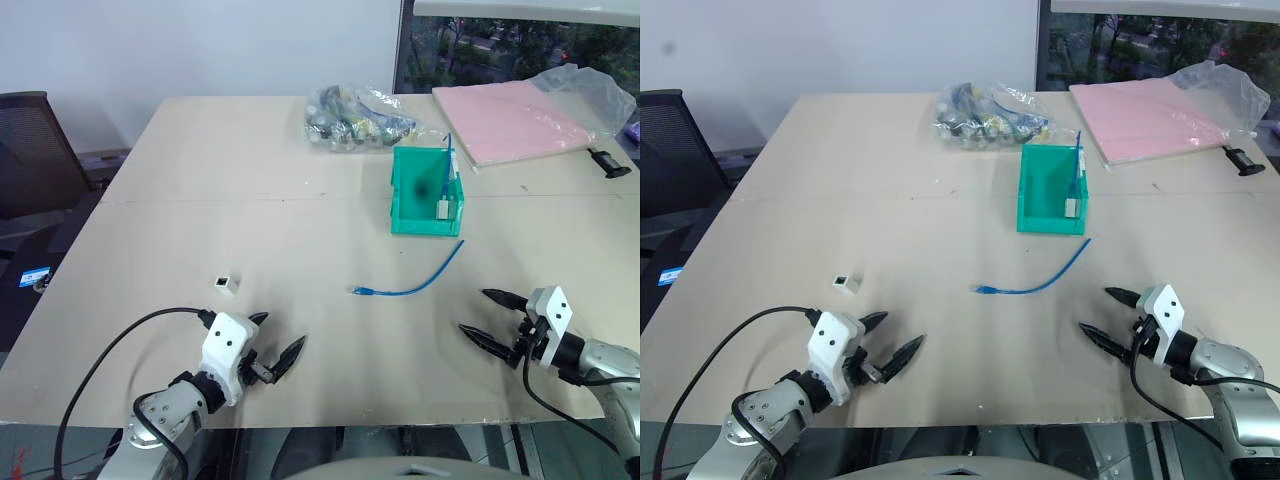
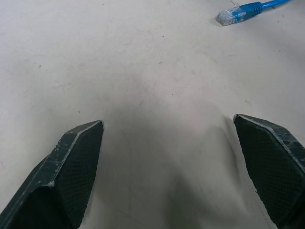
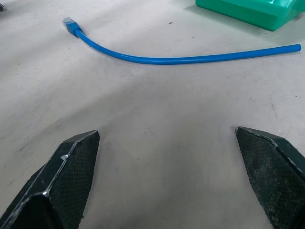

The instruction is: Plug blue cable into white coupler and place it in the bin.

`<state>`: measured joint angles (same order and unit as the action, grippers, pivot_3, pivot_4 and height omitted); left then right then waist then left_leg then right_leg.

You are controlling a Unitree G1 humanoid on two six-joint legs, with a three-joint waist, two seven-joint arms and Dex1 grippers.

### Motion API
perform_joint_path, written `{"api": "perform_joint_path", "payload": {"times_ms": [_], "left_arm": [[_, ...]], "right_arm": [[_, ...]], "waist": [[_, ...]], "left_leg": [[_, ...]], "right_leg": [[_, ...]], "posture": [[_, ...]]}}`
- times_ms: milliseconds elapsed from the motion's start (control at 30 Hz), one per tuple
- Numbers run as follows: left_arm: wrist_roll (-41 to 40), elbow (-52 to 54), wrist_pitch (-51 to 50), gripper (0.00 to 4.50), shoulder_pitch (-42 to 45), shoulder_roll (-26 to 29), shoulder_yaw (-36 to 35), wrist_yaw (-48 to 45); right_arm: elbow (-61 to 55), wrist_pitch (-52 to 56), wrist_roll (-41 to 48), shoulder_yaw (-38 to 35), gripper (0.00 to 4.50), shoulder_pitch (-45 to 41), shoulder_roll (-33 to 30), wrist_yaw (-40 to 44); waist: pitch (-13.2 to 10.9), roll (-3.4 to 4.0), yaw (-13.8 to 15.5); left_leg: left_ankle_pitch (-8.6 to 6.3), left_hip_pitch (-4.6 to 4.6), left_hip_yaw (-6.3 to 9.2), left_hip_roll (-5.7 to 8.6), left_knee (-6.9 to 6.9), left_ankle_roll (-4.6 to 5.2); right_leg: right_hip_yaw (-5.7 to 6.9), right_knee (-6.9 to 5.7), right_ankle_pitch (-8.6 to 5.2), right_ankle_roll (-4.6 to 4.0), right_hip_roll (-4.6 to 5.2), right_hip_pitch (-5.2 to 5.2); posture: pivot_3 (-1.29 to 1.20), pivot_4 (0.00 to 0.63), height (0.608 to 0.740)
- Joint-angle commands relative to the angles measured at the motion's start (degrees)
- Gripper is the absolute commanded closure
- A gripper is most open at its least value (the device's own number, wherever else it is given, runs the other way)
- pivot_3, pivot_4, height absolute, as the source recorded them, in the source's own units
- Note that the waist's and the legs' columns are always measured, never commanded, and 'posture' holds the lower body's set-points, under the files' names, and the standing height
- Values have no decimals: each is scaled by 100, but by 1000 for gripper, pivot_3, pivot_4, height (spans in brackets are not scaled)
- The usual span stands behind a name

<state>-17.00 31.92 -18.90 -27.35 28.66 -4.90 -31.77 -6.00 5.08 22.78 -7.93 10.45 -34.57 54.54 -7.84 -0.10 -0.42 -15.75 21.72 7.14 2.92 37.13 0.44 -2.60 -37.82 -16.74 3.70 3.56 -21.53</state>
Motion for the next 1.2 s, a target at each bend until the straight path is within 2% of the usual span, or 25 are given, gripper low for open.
{"api": "perform_joint_path", "payload": {"times_ms": [33,600,733,933,1033,1200], "left_arm": [[-45,24,6,0,-26,82,31,-147],[-126,-103,-2,0,262,185,8,-434],[-122,164,-137,0,532,479,123,-658],[-340,91,-539,0,1769,1073,415,-1303],[-192,-411,-548,0,2790,1394,920,-1922],[237,-1943,-330,0,4798,1307,1934,-2907]], "right_arm": [[-160,82,142,-112,24,152,5,9],[-395,190,303,-172,24,367,-11,-79],[-455,199,366,-190,24,412,-21,-34],[-851,419,703,-210,24,485,-119,218],[-1100,575,880,-184,24,464,-168,328],[-1439,686,901,-122,24,367,-86,152]], "waist": [[0,1,5],[-6,2,107],[-7,2,113],[-13,6,114],[-17,8,109],[-29,-3,108]], "left_leg": [[0,0,0,0,0,0],[0,2,3,2,2,0],[0,2,5,2,2,0],[1,3,9,3,4,0],[1,3,6,5,4,-1],[2,2,8,7,9,-1]], "right_leg": [[0,0,0,0,0,0],[3,0,0,0,1,0],[4,-1,0,0,1,0],[16,-4,0,0,0,0],[15,-4,1,0,-4,-2],[19,-9,2,2,-36,-1]], "posture": [[0,150,740],[0,150,740],[0,150,740],[0,150,740],[0,150,740],[0,150,740]]}}
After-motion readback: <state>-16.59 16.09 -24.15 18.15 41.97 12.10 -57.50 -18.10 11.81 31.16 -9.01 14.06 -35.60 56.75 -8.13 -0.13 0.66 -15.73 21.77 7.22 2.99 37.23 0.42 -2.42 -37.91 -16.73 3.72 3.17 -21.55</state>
